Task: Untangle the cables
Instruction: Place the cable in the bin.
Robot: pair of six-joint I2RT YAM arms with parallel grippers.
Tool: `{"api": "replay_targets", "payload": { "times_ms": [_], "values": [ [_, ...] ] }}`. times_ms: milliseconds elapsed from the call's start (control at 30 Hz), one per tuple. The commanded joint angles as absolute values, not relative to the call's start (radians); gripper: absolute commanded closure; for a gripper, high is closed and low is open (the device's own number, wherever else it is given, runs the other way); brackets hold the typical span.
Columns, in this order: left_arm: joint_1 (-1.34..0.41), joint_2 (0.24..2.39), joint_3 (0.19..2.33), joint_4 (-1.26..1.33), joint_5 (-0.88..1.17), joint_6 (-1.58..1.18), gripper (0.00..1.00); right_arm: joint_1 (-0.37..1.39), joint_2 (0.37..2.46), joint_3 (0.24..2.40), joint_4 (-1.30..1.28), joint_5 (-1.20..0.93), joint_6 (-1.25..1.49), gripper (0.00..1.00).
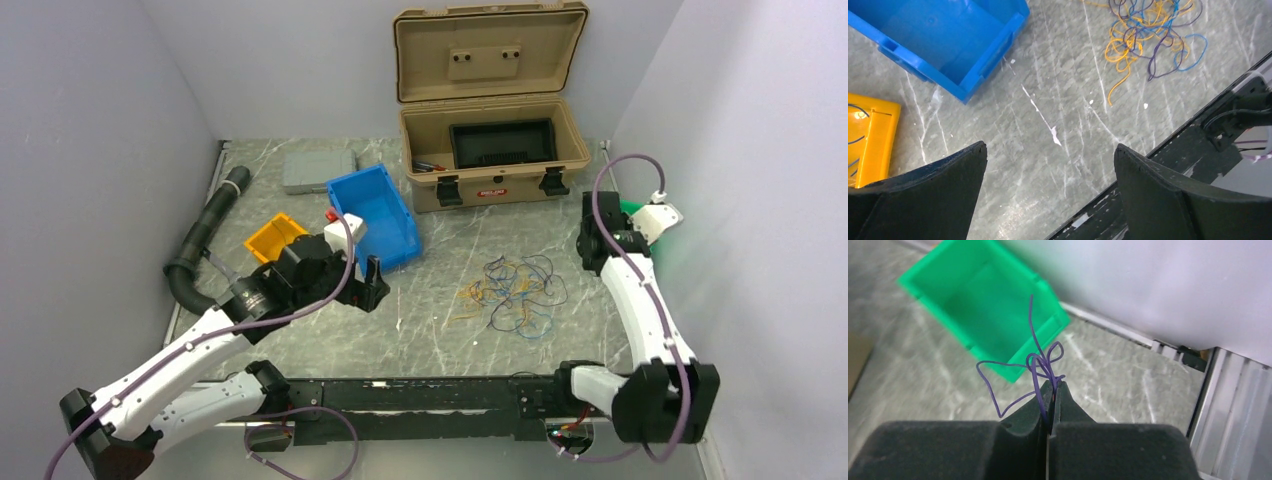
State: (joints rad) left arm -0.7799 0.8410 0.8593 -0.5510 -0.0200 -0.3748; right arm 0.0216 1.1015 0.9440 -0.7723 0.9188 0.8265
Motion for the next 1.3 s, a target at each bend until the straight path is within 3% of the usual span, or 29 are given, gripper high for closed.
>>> {"api": "replay_targets", "payload": {
  "times_ms": [0,233,400,733,767,833,867,933,1100,1267],
  "values": [
    [-0.776,0.785,0.798,-0.407,0.012,-0.323,0.01,-0.12,1.189,0.95,-0.597,0.908,0.767,1.0],
    [-0.778,0.75,0.776,-0.374,0.044,-0.309,0.01,-0.179,1.44,1.066,-0.41,0.88,0.612,1.0],
    [-0.778,0.779,0.795,-0.392,0.058,-0.307,0.01,-0.18,1.66,1.19,-0.44,0.873,0.638,1.0],
    [-0.778,0.786,0.863,-0.453,0.093,-0.328,0.01,-0.263,1.881,1.316,-0.31,0.782,0.516,1.0],
    [-0.778,0.792,0.873,-0.457,0.105,-0.337,0.02,-0.265,1.895,1.328,-0.306,0.755,0.498,0.89],
    [-0.778,0.801,0.889,-0.465,0.126,-0.35,0.02,-0.265,1.91,1.36,-0.35,0.731,0.497,0.39],
    [-0.778,0.805,0.895,-0.468,0.133,-0.357,0.02,-0.265,1.901,1.364,-0.366,0.725,0.497,0.24],
    [-0.778,0.808,0.904,-0.473,0.135,-0.359,0.02,-0.265,1.841,1.339,-0.361,0.723,0.486,0.2],
    [-0.778,0.816,0.924,-0.498,0.117,-0.366,0.02,-0.264,1.624,1.269,-0.363,0.685,0.432,0.2],
    [-0.779,0.82,0.941,-0.515,0.118,-0.382,0.02,-0.262,1.433,1.17,-0.392,0.486,0.406,0.17]
  ]
}}
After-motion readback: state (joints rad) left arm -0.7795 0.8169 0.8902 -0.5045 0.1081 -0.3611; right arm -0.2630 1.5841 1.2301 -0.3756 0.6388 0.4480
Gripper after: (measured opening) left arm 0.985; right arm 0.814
